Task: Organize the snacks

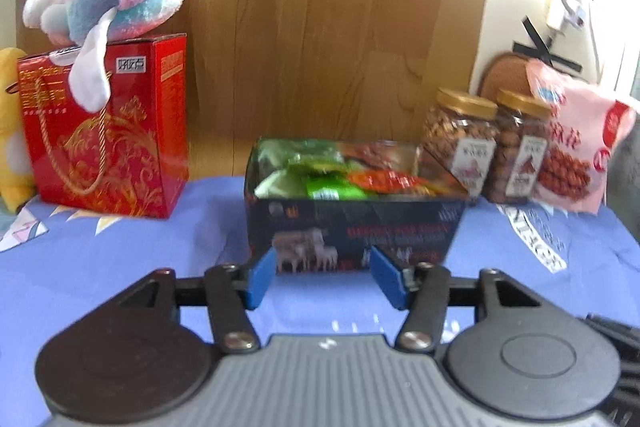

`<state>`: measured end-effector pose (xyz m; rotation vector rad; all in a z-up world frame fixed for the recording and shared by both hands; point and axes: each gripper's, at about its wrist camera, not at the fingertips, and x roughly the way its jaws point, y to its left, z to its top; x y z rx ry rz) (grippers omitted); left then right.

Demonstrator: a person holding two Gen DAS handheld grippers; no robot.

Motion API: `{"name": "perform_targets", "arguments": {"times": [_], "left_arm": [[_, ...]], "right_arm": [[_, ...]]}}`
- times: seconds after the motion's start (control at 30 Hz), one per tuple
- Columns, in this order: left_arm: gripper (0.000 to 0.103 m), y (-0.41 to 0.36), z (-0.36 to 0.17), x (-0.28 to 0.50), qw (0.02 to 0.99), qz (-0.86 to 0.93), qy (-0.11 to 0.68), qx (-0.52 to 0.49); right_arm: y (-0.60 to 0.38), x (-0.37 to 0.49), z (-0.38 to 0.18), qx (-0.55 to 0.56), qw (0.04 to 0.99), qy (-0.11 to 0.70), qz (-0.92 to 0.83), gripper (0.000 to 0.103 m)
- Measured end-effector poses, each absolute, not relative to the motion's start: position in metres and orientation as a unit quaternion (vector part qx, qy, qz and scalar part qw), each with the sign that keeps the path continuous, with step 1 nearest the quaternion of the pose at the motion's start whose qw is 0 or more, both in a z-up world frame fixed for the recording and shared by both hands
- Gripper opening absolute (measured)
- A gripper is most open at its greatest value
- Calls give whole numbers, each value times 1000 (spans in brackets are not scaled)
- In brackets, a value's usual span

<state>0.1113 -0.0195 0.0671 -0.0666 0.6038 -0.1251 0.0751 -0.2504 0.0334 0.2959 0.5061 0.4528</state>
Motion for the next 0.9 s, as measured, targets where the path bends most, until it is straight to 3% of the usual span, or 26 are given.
{"name": "perform_targets", "arguments": {"times": [0.13,0.2,0.27,0.4,0.9], "left_arm": [[65,-23,64,86,950,-50,306,-23],[92,-23,65,74,952,-41,302,-19],[103,-23,67,62,956,-27,291,-10],[103,-22,69,46,956,-15,294,1],[103,-14,53,10,952,35,303,4]], "right_arm": [[-248,60,40,156,929,253,220,45],[-247,52,42,158,929,253,220,52],[-247,44,45,162,928,251,220,56],[-244,30,51,170,927,253,220,66],[-236,-3,44,178,924,259,218,68]]}}
